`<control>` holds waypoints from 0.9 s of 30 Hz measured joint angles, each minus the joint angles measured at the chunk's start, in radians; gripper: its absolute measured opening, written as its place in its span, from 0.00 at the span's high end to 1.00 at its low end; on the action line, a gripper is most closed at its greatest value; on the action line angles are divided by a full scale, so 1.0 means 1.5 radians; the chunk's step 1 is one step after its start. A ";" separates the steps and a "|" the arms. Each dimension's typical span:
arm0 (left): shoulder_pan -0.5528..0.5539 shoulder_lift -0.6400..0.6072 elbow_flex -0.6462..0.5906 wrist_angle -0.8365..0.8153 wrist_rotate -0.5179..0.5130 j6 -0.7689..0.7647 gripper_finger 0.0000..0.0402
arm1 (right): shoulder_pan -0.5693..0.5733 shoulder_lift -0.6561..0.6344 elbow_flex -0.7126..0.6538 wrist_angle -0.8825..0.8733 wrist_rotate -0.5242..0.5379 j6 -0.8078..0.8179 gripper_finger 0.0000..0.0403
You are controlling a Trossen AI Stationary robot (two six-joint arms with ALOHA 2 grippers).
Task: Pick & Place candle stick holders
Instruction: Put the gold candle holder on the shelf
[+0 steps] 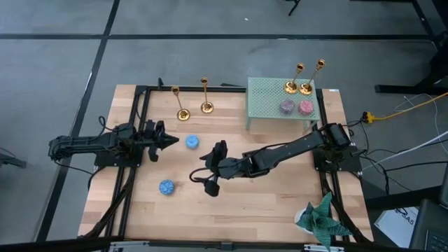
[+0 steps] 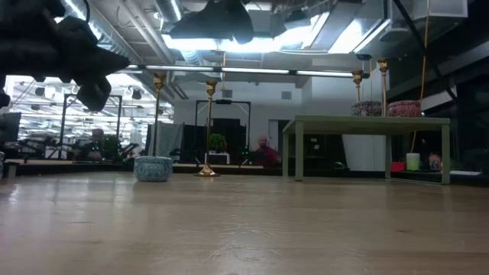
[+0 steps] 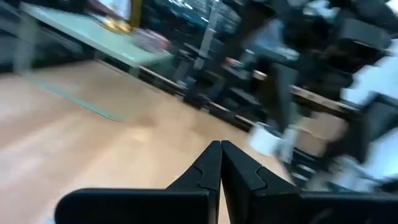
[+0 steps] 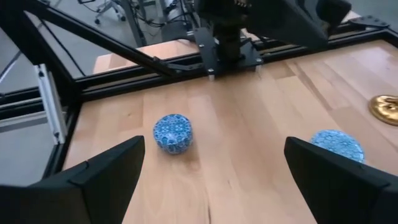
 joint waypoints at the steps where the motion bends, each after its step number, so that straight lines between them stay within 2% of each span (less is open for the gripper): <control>1: 0.000 0.001 0.000 -0.003 -0.026 0.006 0.99 | -0.002 0.000 0.000 -0.002 0.003 0.000 0.03; 3: 0.000 0.001 0.000 -0.002 -0.058 -0.012 0.99 | -0.006 0.000 0.000 -0.010 0.007 0.001 0.03; 6: 0.000 0.001 0.000 0.008 -0.066 -0.046 0.99 | -0.012 0.000 0.000 -0.018 0.009 0.001 0.03; 11: 0.000 0.001 0.000 0.009 -0.067 -0.031 0.99 | -0.019 0.000 0.000 -0.030 0.008 0.003 0.03; 15: 0.000 0.002 0.000 0.022 -0.093 -0.032 0.99 | -0.028 0.000 0.000 -0.034 0.008 0.041 0.03; 19: 0.000 0.003 0.000 0.036 -0.109 0.049 0.99 | -0.038 0.000 0.000 -0.034 0.006 0.031 0.03; 24: 0.000 0.022 0.005 0.011 -0.189 0.136 0.99 | -0.056 0.000 0.000 -0.034 0.001 -0.045 0.03; 27: 0.000 0.061 0.034 -0.020 -0.205 0.182 0.99 | -0.078 -0.002 0.000 -0.056 -0.031 -0.103 0.03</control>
